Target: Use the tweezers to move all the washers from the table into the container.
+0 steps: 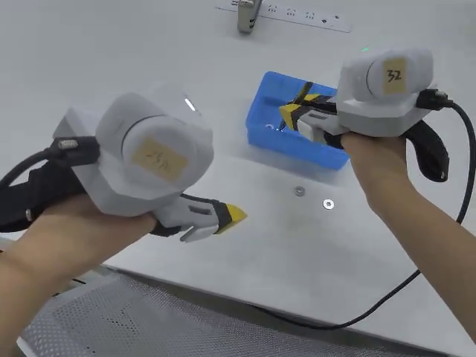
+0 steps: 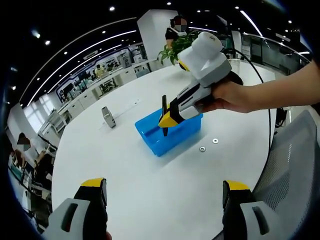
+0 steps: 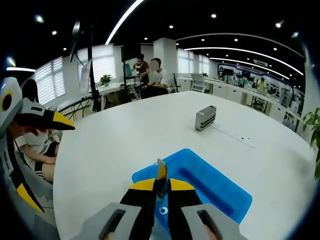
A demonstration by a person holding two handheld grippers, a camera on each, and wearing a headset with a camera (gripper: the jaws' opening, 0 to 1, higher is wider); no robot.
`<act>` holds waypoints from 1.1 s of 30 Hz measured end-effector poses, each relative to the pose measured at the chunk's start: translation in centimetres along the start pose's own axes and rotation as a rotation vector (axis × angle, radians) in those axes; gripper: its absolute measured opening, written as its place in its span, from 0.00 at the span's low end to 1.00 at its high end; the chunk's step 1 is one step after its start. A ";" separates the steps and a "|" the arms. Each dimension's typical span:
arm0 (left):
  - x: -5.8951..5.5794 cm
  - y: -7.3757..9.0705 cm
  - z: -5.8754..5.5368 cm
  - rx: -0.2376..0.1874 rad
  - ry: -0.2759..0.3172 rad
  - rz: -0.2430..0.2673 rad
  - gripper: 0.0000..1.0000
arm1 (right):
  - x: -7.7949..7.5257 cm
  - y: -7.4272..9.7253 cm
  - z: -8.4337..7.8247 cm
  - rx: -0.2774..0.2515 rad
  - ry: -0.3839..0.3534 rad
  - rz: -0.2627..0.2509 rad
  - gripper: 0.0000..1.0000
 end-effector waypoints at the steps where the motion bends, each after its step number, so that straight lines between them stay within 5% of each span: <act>1: 0.0 0.0 0.0 -0.001 -0.001 0.000 0.99 | 0.0 -0.1 -0.1 0.001 -0.003 -0.002 0.04; 22: 0.4 0.8 1.0 -0.067 0.021 0.015 0.99 | -0.1 -0.2 -1.1 0.046 -0.035 -0.009 0.05; 33: 0.3 1.1 1.1 -0.065 0.013 0.020 0.98 | -1.1 2.1 0.4 -0.015 -0.102 -0.040 0.05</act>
Point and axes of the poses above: the centre of the closed fingertips' face, and the gripper's own axes: y roughly backward along the fingers, x roughly to its left, z roughly out of its top, the point moved 6 cm from there along y, roughly backward along the fingers, and after that the axes turned 14 degrees about -z, right-handed, at the moved point
